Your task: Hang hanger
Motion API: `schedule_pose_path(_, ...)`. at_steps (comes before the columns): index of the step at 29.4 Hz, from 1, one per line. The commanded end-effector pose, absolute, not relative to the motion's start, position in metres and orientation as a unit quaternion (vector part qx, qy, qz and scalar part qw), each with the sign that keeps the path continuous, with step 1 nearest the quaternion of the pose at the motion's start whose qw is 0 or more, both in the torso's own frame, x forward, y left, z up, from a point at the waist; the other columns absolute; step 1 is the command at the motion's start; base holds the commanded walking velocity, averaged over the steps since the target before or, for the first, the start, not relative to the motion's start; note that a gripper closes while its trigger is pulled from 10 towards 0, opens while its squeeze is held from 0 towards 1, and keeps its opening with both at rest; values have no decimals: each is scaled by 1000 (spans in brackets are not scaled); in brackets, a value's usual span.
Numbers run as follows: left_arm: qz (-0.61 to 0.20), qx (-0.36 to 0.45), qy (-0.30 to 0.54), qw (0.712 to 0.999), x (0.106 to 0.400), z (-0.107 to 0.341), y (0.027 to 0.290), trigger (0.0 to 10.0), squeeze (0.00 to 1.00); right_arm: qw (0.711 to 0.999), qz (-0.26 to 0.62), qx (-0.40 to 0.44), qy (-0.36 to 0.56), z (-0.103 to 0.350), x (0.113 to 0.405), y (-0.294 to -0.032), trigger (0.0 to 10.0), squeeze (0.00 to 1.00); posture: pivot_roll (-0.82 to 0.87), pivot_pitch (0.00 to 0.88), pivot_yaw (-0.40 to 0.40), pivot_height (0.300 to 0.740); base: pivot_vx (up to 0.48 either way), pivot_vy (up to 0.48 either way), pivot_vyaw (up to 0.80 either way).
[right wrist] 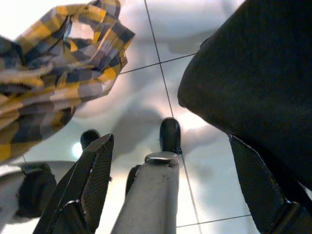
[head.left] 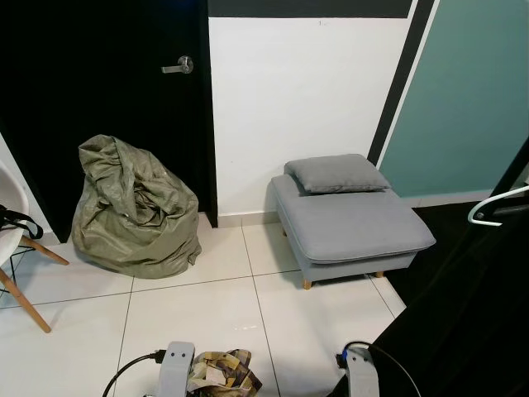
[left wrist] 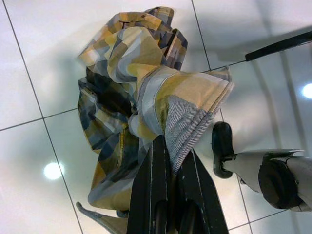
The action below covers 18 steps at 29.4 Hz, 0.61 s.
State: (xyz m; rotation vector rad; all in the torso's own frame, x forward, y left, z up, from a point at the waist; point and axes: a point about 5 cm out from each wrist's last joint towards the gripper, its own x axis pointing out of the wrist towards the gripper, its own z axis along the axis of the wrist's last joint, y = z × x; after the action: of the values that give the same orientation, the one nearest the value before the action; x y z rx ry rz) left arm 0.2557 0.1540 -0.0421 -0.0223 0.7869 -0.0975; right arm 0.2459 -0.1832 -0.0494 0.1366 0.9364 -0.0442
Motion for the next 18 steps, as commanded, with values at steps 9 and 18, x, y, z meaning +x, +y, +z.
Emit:
schedule_pose_path(9, -37, -15, 394, 918, 254, -43, 160, 10000, 0, 891, -12, 53, 452, -49, 248, -176, 10000, 0, 51, 104, -19, 740, 0, 0, 0)
schedule_pose_path(18, -27, -32, 391, 919, 253, -44, 164, 10000, 0, 888, 6, 67, 455, -52, 244, -169, 10000, 0, 59, 92, -35, 740, 0, 0, 0)
